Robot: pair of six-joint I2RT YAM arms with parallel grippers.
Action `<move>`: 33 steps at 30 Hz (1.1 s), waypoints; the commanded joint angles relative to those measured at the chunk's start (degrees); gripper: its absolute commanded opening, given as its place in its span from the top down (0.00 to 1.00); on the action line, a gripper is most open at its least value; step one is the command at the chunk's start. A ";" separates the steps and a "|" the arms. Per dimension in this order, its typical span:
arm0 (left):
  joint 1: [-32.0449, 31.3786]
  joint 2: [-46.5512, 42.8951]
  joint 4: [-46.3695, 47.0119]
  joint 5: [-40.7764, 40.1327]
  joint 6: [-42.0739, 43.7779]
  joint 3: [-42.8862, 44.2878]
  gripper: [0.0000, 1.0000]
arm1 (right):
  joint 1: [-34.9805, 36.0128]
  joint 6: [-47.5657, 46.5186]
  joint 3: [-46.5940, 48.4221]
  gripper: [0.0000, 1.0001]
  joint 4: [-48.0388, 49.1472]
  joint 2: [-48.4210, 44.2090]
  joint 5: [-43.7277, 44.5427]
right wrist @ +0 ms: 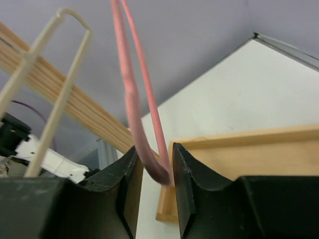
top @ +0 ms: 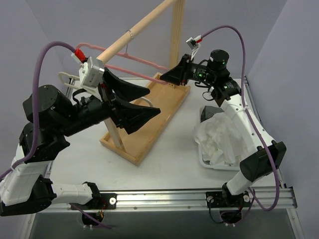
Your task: Remove the skirt from the hanger
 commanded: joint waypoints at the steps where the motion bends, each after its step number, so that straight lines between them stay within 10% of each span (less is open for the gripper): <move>1: 0.26 -0.07 -1.92 -4.21 0.18 0.36 0.14 | -0.34 -9.19 -0.14 0.72 -15.01 0.05 5.79; 22: 0.35 2.83 -7.36 -7.46 -2.10 -2.02 0.14 | 0.71 -15.88 2.24 0.00 -35.74 -9.94 25.90; 33: 0.09 7.05 -9.39 -11.85 -4.74 -4.21 0.13 | 0.72 -14.20 -11.90 0.00 -47.01 -23.58 46.83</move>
